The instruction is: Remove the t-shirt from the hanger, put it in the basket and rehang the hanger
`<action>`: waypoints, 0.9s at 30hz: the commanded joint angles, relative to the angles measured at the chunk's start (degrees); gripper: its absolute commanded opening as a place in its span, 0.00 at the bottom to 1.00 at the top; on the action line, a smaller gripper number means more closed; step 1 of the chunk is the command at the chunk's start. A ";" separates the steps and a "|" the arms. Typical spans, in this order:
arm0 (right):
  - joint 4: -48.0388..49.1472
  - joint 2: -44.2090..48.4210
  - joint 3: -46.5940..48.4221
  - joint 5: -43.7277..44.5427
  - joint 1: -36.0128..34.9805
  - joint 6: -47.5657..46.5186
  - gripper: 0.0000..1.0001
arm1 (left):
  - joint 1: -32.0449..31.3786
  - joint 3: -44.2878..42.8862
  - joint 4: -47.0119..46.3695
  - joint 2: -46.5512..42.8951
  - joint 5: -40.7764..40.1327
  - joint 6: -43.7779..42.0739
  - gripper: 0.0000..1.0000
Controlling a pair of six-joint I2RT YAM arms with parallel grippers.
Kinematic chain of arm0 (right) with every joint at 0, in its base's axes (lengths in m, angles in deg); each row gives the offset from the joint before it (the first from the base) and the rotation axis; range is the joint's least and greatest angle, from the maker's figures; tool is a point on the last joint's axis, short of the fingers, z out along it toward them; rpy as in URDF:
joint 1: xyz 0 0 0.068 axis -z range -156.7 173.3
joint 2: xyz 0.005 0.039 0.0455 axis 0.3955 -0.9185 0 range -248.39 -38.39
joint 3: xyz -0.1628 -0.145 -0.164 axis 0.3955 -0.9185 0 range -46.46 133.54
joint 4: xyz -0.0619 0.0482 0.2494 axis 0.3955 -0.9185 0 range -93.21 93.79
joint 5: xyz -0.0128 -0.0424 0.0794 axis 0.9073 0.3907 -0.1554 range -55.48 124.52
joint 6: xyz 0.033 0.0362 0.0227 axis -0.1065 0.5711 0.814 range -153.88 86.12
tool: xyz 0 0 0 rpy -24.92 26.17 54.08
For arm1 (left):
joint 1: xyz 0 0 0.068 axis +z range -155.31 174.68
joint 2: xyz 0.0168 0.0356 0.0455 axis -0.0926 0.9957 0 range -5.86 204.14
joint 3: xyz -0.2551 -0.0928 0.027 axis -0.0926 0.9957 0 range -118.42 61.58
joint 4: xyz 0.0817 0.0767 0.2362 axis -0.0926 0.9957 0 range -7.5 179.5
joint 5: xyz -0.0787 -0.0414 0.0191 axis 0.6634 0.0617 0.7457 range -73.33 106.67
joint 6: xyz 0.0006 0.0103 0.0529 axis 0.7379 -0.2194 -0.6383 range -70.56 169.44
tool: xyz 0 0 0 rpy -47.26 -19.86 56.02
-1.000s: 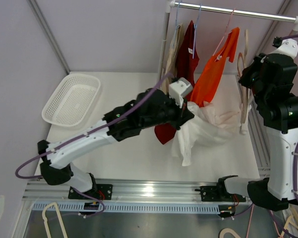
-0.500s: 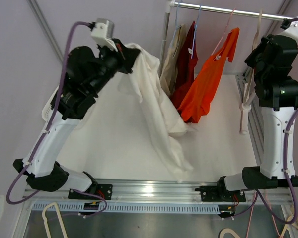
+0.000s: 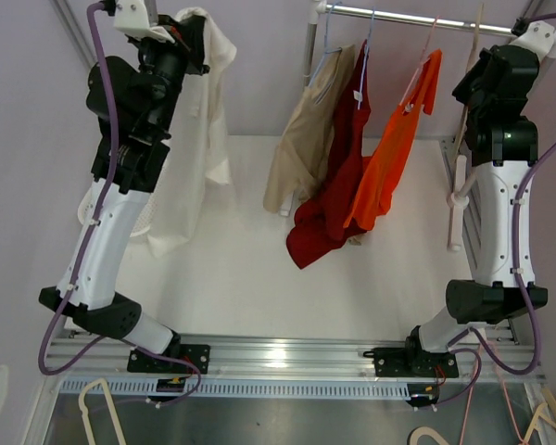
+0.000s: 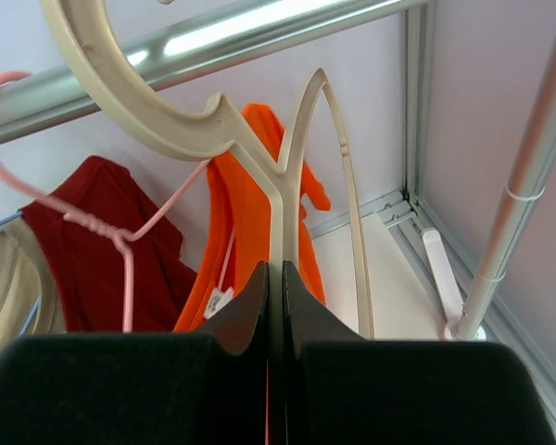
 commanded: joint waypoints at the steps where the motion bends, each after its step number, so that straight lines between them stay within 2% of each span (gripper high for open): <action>1: 6.20 -0.82 3.29 -0.94 1.99 -1.16 0.00 | 1.89 -5.77 -14.52 -0.75 -3.28 -6.89 0.01; 5: 6.47 -2.84 5.40 -0.86 2.95 -1.16 0.00 | 5.40 -14.47 -14.36 3.47 -3.64 -8.40 0.01; 10: 5.86 -5.48 8.39 -1.03 4.36 -1.17 0.00 | 10.23 -13.52 -20.07 3.21 -7.23 -11.82 0.01; 14: 6.03 -6.80 8.66 -1.65 5.68 -0.99 0.00 | 17.43 -8.88 -20.68 0.67 -7.24 -8.05 0.01; 15: 5.95 -7.32 8.66 -1.91 5.85 -0.82 0.00 | 18.49 -4.25 -22.43 -0.03 -7.33 -7.35 0.01; 18: 5.68 -8.12 8.40 -2.70 6.38 -0.46 0.00 | 22.89 0.26 -24.03 -1.71 -8.20 -4.02 0.01; 22: 5.24 -8.82 7.08 -3.41 6.56 0.06 0.00 | 27.63 0.45 -20.87 -0.39 -8.82 -0.93 0.01; 27: 5.86 -7.77 2.25 -4.02 6.47 0.94 0.00 | 31.51 5.46 -21.74 -0.39 -6.98 2.41 0.01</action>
